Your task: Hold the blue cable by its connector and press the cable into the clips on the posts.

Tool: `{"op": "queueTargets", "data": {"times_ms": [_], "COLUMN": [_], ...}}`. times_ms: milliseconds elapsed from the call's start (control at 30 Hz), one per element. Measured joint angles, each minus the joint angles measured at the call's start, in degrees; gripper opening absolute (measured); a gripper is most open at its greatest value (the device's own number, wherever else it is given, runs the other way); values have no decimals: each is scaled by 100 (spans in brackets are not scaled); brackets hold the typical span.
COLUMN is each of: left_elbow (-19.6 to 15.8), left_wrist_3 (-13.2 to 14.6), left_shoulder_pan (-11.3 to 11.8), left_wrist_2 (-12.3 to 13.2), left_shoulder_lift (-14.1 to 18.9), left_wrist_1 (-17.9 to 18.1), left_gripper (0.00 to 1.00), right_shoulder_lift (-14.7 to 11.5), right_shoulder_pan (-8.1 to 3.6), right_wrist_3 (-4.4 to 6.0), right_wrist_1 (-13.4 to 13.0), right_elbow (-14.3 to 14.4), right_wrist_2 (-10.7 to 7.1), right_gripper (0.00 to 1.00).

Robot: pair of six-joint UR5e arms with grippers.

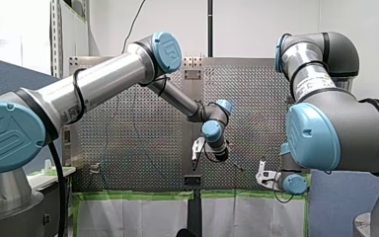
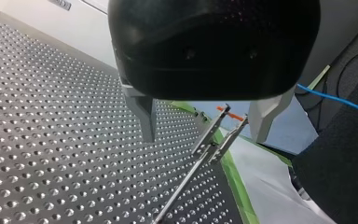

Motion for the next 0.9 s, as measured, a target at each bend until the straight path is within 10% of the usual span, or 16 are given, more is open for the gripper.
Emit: {"op": "queueTargets", "data": {"times_ms": [900], "left_elbow": [-371], "left_wrist_3": [-10], "left_shoulder_pan": [63], "left_wrist_2": [-8], "left_shoulder_lift": [-4], "left_wrist_1": [-1386], "left_gripper": [97], "right_shoulder_lift": [-1], "right_shoulder_pan": [46], "right_wrist_3": [10], "right_wrist_1": [-5], "right_elbow": [-15], "right_wrist_2": [0], "right_gripper": [0]}}
